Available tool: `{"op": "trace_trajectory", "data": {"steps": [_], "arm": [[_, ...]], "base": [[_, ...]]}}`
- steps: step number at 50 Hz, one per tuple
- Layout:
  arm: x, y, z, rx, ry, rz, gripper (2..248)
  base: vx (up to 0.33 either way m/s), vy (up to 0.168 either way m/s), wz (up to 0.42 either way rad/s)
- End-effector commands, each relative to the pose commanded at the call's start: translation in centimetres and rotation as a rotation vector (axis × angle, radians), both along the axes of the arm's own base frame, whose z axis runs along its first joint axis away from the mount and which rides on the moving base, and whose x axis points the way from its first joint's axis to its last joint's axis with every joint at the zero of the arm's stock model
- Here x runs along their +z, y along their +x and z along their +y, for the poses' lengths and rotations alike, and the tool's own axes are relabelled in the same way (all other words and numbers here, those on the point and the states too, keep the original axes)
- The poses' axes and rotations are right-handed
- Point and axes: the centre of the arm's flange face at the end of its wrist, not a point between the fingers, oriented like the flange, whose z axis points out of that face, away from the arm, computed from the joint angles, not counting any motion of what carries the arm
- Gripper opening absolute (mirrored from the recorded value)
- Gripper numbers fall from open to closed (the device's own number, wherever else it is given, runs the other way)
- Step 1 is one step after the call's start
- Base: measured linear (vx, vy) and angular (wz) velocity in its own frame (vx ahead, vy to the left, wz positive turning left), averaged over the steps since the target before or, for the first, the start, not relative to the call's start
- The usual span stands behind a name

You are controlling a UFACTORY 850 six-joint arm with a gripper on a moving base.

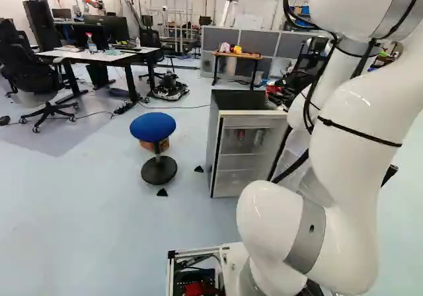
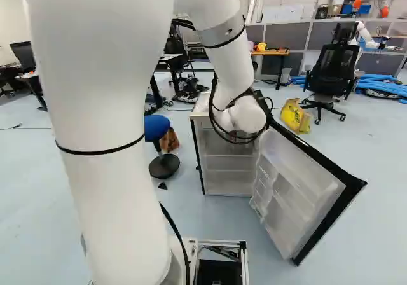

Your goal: Grab a drink from the fridge

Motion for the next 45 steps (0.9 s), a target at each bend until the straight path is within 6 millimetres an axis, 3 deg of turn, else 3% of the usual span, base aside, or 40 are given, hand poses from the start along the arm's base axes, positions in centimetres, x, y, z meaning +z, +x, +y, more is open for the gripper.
{"op": "trace_trajectory", "data": {"steps": [45], "arm": [[-0.4,3.7,1.1,-0.143,0.083,0.022,92]], "base": [[0.0,0.0,0.0]]}}
